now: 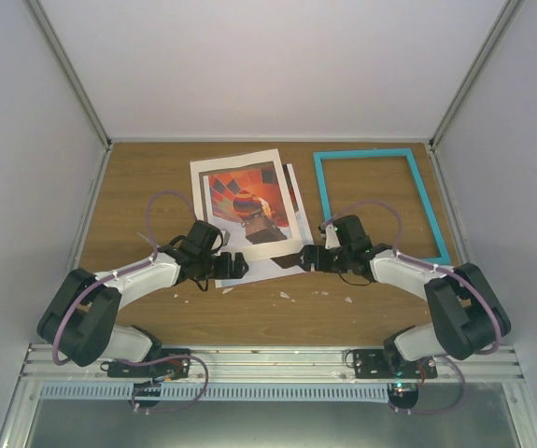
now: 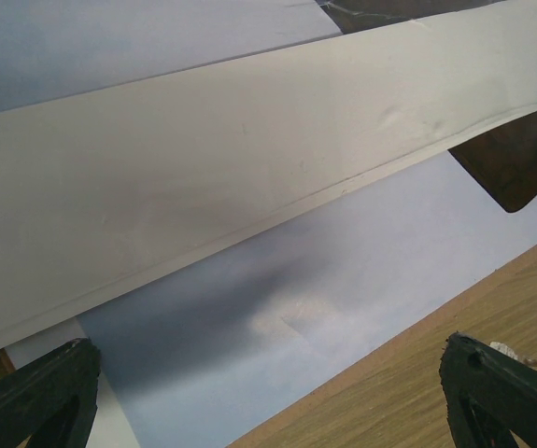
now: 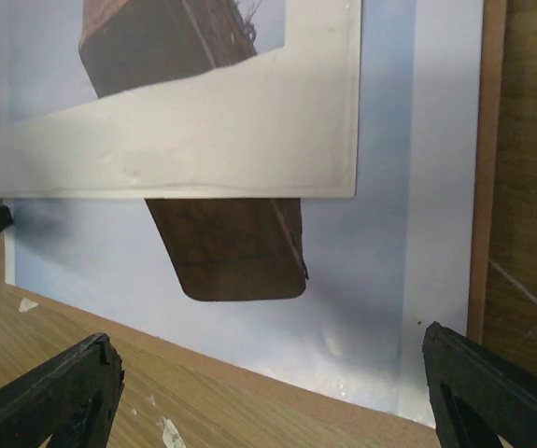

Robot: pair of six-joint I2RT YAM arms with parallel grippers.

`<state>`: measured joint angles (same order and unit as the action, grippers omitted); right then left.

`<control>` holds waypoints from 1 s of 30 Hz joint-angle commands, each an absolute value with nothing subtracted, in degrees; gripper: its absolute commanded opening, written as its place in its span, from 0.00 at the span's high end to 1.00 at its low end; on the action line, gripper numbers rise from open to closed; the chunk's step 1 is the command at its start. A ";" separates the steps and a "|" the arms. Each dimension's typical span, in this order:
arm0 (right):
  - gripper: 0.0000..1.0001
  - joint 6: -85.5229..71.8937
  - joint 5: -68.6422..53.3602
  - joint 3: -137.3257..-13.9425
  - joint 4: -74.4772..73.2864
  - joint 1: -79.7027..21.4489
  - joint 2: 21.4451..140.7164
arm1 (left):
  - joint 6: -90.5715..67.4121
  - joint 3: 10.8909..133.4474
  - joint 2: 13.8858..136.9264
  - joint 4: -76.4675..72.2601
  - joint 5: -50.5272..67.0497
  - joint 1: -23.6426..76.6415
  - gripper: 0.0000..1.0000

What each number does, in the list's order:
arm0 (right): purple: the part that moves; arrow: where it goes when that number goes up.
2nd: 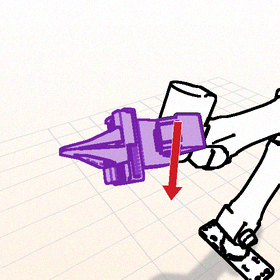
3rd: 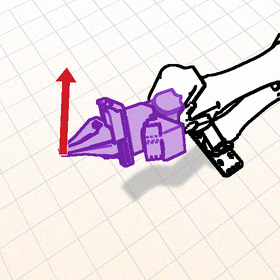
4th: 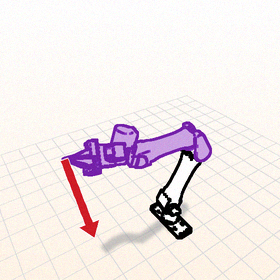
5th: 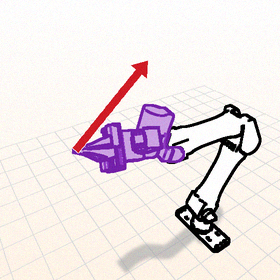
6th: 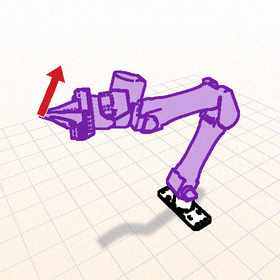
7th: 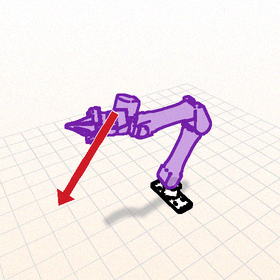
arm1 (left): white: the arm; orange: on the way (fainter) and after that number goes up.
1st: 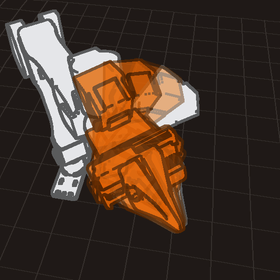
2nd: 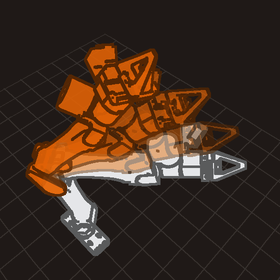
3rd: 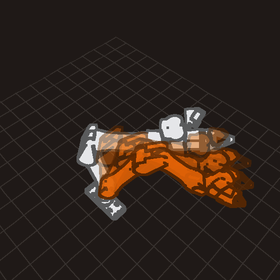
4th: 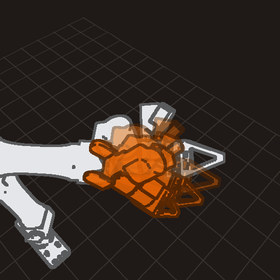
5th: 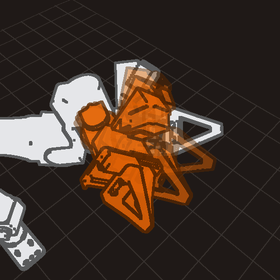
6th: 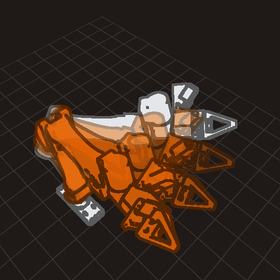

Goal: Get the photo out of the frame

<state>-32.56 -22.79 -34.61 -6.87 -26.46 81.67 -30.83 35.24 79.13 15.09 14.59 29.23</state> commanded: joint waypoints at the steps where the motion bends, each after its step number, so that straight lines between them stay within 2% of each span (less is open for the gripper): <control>1: 0.12 -32.51 -26.10 -34.11 -2.43 -24.12 80.86 | -30.32 32.66 81.32 16.36 15.99 29.89 0.01; 6: 0.12 -31.53 -26.70 -35.47 -2.02 -23.52 81.94 | -30.21 32.65 80.95 16.56 15.96 29.88 0.01; 16: 0.12 -27.69 -15.14 -39.49 -14.86 -24.97 80.64 | -30.06 32.98 80.66 17.13 15.59 29.88 0.01; 30: 0.12 -28.83 -14.77 -38.81 -15.28 -28.35 85.36 | -30.06 33.20 80.67 17.06 16.34 29.90 0.01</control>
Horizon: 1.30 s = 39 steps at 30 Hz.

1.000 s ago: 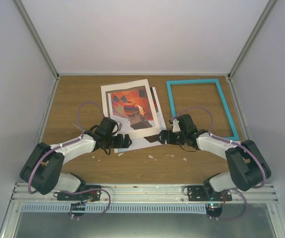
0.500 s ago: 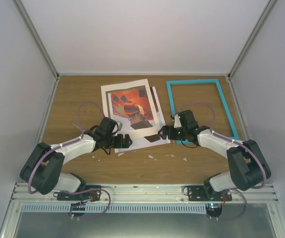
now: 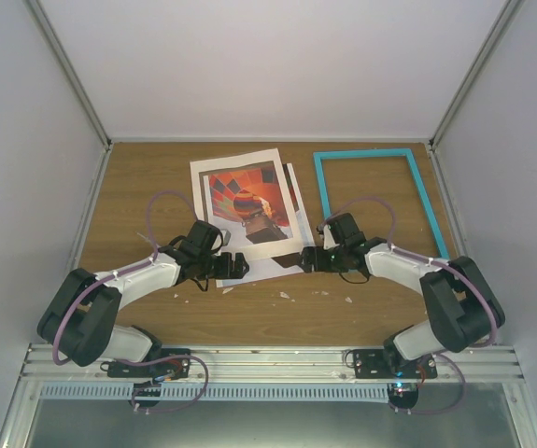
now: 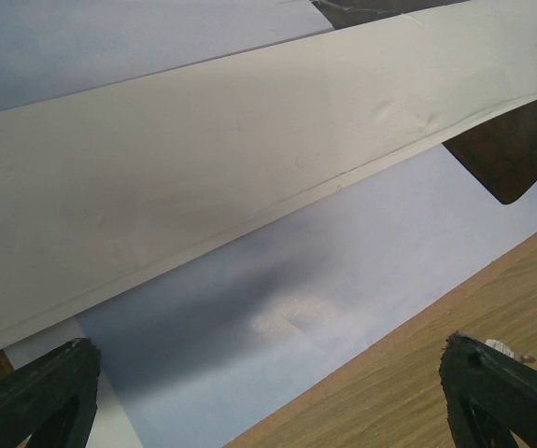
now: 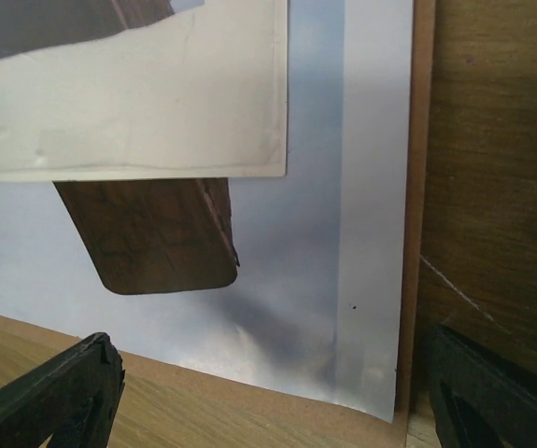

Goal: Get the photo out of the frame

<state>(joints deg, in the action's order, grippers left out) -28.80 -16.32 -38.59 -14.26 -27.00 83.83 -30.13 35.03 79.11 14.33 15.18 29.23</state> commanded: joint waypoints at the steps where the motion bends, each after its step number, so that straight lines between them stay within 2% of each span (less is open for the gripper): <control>1: 0.12 -28.87 -14.66 -38.82 -15.29 -28.58 85.54 | -30.04 33.26 80.68 17.05 16.42 29.96 0.01; 18: 0.12 -32.23 -30.83 -36.18 -4.05 -30.59 85.47 | -30.28 34.35 81.06 16.47 17.68 30.87 0.01; 29: 0.12 -30.67 -22.85 -37.95 -13.15 -28.76 79.96 | -30.71 34.62 78.99 17.93 14.44 30.85 0.01; 34: 0.11 -31.57 -16.32 -39.43 -19.10 -31.42 79.84 | -30.75 35.47 76.12 21.33 7.92 30.72 0.01; 39: 0.10 -34.65 -14.44 -40.38 -19.84 -34.28 80.35 | -30.71 35.57 75.75 22.86 6.81 30.67 0.01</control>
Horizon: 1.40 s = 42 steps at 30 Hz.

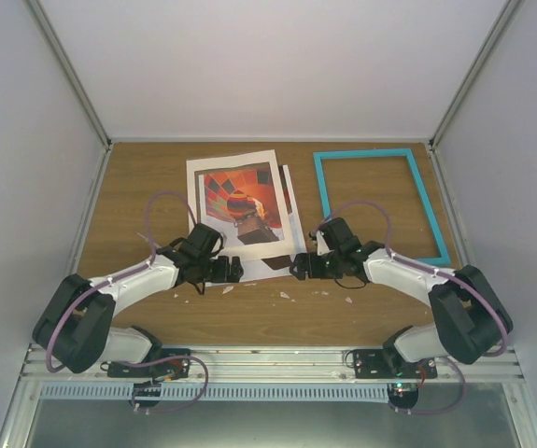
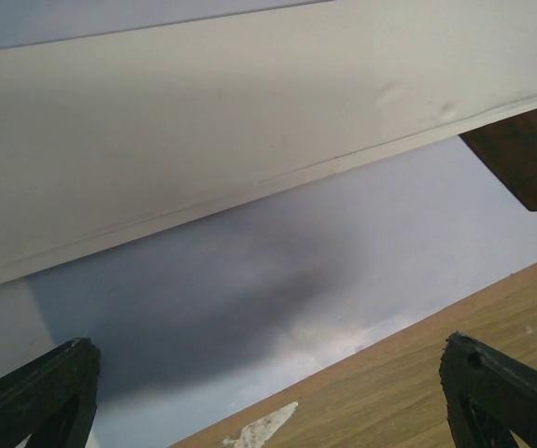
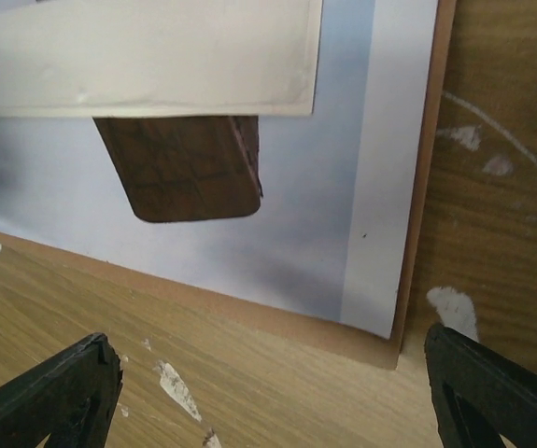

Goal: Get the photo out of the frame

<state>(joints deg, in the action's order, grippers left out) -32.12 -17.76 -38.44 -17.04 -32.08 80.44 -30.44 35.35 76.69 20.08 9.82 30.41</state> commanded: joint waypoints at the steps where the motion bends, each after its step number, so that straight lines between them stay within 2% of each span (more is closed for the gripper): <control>1: 0.10 -35.05 -14.33 -40.67 -19.75 -34.75 80.63 | -31.02 35.26 75.76 22.67 6.72 30.67 0.01; 26: 0.11 -36.21 -13.69 -41.49 -17.51 -36.63 85.49 | -30.89 33.44 78.55 19.88 9.51 30.67 0.01; 42: 0.10 -36.61 -13.30 -41.00 -19.64 -36.59 82.91 | -30.93 33.23 78.93 19.75 10.09 30.67 0.01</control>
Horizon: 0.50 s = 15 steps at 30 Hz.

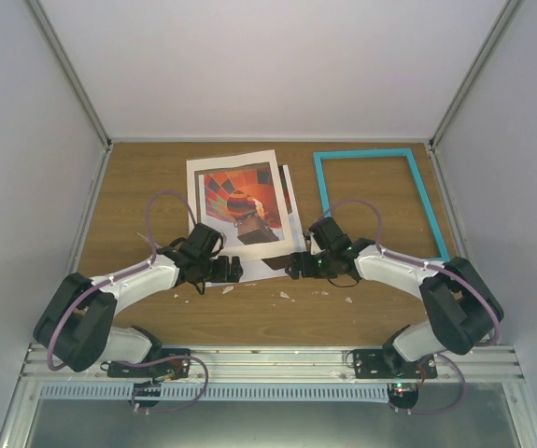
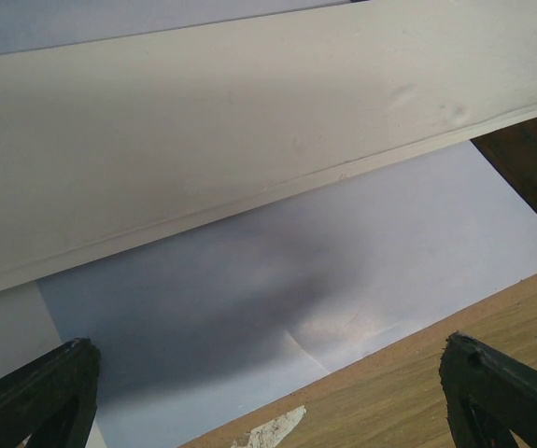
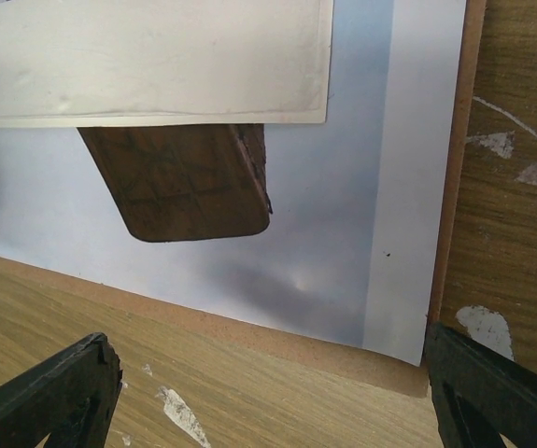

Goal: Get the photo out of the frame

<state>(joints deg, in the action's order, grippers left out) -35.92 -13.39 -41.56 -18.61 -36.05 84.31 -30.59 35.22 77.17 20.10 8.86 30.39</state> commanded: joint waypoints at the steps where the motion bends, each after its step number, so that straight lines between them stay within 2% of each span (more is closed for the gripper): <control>1: 0.11 -36.57 -13.46 -40.90 -19.82 -36.60 82.77 | -30.83 33.28 78.88 19.76 10.11 30.67 0.01; 15: 0.11 -36.30 -15.48 -39.11 -17.76 -36.57 83.85 | -30.76 33.16 79.24 19.49 10.45 30.67 0.01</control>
<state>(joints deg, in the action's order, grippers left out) -35.90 -14.20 -40.05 -19.00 -36.07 83.50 -30.57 35.22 77.25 19.86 8.97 30.39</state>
